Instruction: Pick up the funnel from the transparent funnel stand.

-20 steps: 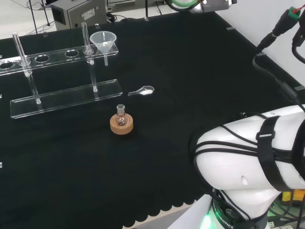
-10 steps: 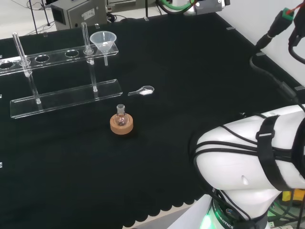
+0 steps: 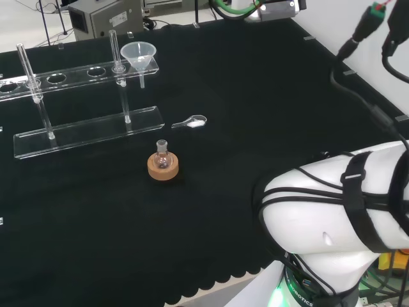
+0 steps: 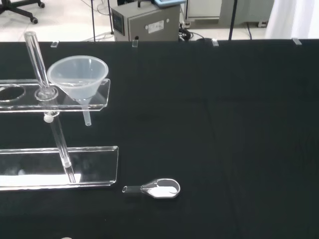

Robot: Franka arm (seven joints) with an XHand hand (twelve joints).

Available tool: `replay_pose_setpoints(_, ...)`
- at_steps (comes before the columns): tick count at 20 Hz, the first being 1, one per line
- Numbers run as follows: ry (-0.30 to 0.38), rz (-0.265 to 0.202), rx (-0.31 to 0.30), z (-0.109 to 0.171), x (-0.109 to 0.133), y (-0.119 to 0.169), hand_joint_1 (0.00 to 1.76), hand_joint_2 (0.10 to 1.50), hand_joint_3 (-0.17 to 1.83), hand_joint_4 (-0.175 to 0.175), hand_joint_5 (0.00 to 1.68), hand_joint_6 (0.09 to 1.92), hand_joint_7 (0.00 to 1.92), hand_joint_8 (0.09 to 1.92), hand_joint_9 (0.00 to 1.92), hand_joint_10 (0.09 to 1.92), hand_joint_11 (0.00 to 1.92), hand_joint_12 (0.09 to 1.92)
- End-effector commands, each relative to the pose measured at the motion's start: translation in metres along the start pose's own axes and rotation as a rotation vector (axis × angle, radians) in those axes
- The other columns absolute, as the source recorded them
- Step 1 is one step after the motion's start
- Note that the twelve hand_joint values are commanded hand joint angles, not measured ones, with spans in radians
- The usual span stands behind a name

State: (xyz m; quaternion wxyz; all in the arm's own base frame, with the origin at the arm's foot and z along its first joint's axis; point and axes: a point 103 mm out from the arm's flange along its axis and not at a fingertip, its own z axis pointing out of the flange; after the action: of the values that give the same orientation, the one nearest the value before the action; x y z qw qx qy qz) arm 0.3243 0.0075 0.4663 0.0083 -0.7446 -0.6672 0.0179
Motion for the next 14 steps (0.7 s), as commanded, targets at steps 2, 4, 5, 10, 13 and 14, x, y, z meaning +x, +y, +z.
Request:
replay_pose_setpoints(2,-0.006,-0.016,0.02,0.013,0.011,0.048,0.0,1.42,0.02,-0.008,0.28,0.09,0.15,0.11,0.16,0.64,0.0,1.32)
replay_pose_setpoints(4,0.002,-0.021,0.031,0.016,0.009,0.069,0.0,1.41,0.02,-0.008,0.28,0.09,0.15,0.11,0.16,0.64,0.0,1.32)
replay_pose_setpoints(5,-0.004,-0.029,0.037,0.019,0.013,0.081,0.0,1.41,0.02,-0.009,0.28,0.09,0.15,0.11,0.16,0.64,0.0,1.32)
replay_pose_setpoints(10,-0.035,-0.092,0.082,0.04,0.048,0.129,0.01,1.41,0.01,-0.011,0.27,0.09,0.15,0.11,0.16,0.64,0.0,1.32)
replay_pose_setpoints(13,-0.071,-0.131,0.114,0.053,0.068,0.154,0.02,1.4,0.01,-0.014,0.26,0.09,0.14,0.12,0.16,0.64,0.0,1.33)
replay_pose_setpoints(14,-0.078,-0.14,0.123,0.058,0.076,0.161,0.03,1.39,0.01,-0.015,0.26,0.09,0.14,0.12,0.16,0.64,0.0,1.33)
